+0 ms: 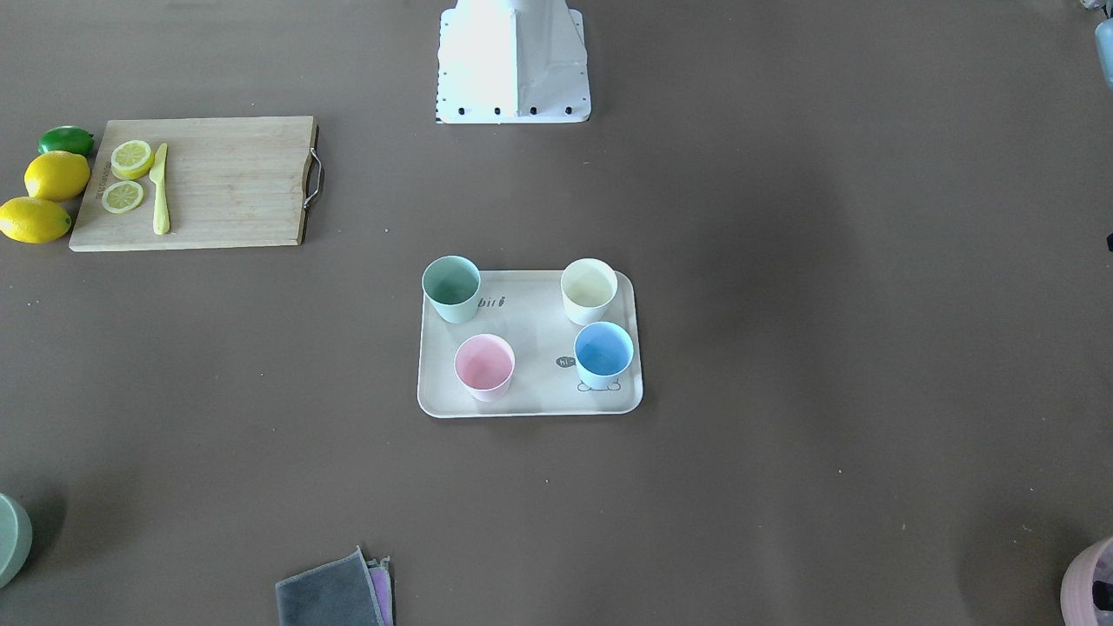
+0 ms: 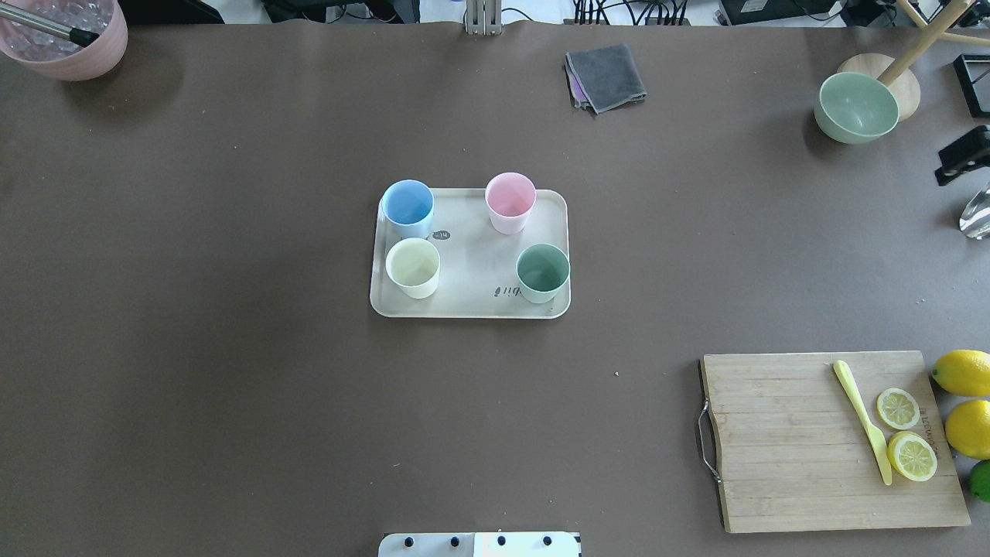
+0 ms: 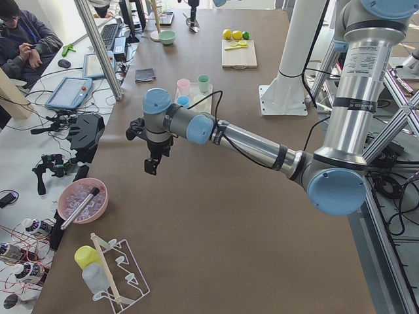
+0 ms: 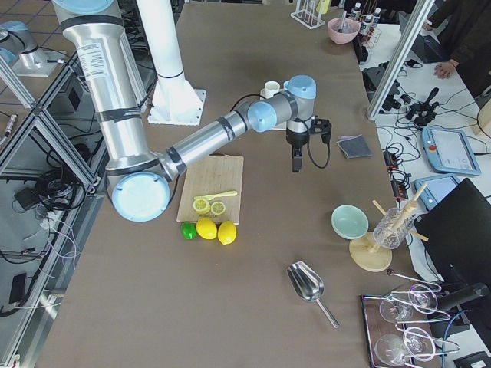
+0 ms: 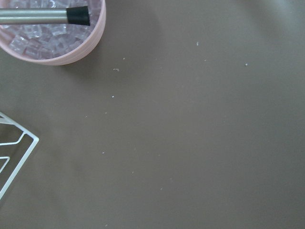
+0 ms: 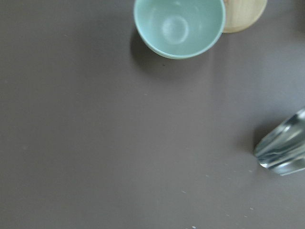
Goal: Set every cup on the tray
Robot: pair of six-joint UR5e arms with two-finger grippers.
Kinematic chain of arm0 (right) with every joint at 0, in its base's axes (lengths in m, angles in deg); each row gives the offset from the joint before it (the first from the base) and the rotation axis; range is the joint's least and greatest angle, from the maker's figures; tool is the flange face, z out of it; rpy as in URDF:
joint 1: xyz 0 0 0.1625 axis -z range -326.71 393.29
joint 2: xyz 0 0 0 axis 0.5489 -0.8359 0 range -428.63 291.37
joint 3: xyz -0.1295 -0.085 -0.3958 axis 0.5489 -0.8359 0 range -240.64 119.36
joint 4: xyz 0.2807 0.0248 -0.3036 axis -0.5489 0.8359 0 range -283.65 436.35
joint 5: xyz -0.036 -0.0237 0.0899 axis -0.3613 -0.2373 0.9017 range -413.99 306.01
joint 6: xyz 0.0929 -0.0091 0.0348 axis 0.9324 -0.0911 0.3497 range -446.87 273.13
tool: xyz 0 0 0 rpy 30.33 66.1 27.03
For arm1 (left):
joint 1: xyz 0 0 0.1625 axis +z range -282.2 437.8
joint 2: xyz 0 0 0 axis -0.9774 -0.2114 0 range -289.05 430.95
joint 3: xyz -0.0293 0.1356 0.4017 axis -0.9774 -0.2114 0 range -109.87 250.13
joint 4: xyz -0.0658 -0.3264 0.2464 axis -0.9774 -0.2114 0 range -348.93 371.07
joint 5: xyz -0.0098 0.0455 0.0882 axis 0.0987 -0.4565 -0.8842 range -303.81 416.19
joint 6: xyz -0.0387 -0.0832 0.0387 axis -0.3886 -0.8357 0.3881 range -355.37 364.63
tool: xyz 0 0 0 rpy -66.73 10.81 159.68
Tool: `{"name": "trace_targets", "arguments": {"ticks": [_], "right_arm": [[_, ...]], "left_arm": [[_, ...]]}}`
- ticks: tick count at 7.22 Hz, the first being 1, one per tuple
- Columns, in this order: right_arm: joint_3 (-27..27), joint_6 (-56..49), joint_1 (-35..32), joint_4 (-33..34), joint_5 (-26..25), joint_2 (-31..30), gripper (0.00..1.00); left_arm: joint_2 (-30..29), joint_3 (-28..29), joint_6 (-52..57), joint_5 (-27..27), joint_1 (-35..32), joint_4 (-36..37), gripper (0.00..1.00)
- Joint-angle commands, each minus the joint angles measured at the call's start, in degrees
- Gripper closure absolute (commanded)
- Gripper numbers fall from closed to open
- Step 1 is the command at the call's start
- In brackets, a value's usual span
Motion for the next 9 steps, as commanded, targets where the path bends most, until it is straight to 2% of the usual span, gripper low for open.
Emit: {"name": "trace_targets", "arguments": {"ticks": [1,2,4,9], "right_arm": [[-1.2,-17.1,-11.9,0.2,2.7,-11.2,0.0],[-2.3,-20.3,-14.4,0.2,2.6,-13.7,0.0],[-3.5,-19.8,-15.0,-0.3,1.5,-16.0,0.0],[-5.0,-19.7,-15.0,-0.5,1.8,-15.8,0.0]], "left_arm": [[5.9,0.7,0.8,-0.6,-1.2,0.0,0.01],[7.1,0.6,0.8,-0.6,-1.2,-0.2,0.01],[9.5,1.2,0.3,0.0,-1.7,-1.2,0.01],[9.8,0.9,0.5,-0.7,-2.3,-1.3,0.01]]}}
